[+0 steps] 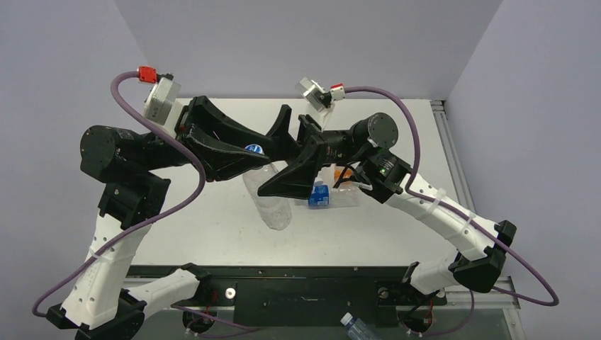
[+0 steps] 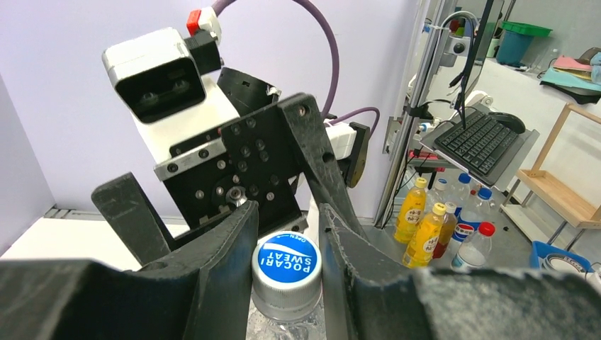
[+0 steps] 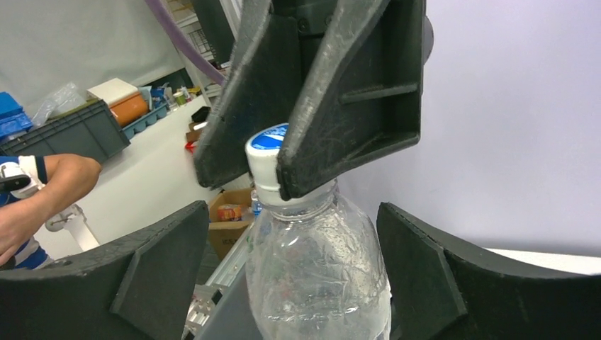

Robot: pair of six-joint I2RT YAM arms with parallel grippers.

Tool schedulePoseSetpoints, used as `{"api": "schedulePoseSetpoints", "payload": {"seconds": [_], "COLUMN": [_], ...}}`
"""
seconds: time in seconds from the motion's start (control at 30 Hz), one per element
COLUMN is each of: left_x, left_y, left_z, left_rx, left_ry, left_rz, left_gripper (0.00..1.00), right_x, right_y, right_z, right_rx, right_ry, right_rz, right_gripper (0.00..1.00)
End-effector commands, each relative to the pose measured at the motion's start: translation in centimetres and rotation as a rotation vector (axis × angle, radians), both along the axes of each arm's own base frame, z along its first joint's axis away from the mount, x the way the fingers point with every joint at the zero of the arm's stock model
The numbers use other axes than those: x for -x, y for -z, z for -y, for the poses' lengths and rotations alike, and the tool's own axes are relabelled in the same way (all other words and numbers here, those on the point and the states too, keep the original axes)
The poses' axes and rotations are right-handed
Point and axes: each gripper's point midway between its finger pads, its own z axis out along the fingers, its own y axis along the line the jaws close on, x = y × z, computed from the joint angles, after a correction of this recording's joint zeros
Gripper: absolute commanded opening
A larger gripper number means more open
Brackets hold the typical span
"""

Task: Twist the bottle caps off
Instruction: Unscrew the bottle cap from the plastic bottle.

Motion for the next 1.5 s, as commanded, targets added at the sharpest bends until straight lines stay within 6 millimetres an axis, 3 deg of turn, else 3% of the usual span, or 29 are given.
{"api": "schedulePoseSetpoints", "payload": {"seconds": [0.0, 0.03, 0.1, 0.2, 0.37, 0.6, 0.8, 1.0, 1.47], "left_x": [0.4, 0.4, 0.4, 0.3, 0.1, -0.2, -0.4, -1.0, -5.0], "left_y": [-1.8, -1.9, -1.9, -1.9, -1.8, -1.3, -1.2, -1.6, -2.1], "left_z": [-0.6, -0.7, -0.7, -0.7, -0.6, -0.5, -0.5, -0.6, -1.6], "left_rx": [0.043, 0.045, 0.045, 0.045, 0.042, 0.026, 0.022, 0.038, 0.078], "left_ry": [-0.031, -0.033, -0.035, -0.038, -0.042, -0.050, -0.067, -0.112, -0.352], "left_rz": [0.057, 0.061, 0.060, 0.057, 0.054, 0.043, 0.050, 0.070, 0.042], "left_gripper": [0.00, 0.00, 0.00, 0.00, 0.00, 0.00, 0.00, 0.00, 0.00], "right_x": [0.4, 0.2, -0.2, -0.4, -0.8, -1.4, -1.4, -2.9, -6.1], "right_y": [0.1, 1.0, 1.0, 0.9, 0.1, -0.4, -0.4, -0.3, 0.8], "right_z": [-0.2, -0.6, -0.7, -0.6, -0.2, 0.5, 1.4, 1.4, 1.0], "right_rx": [0.030, 0.072, 0.086, 0.091, 0.074, 0.081, 0.102, 0.154, 0.227], "right_ry": [0.056, 0.074, 0.106, 0.134, 0.184, 0.218, 0.193, 0.238, 0.398], "right_rz": [0.080, 0.094, 0.107, 0.126, 0.136, 0.151, 0.175, 0.188, 0.204], "right_gripper": [0.79, 0.76, 0.68, 0.53, 0.36, 0.01, 0.00, 0.00, 0.00]}}
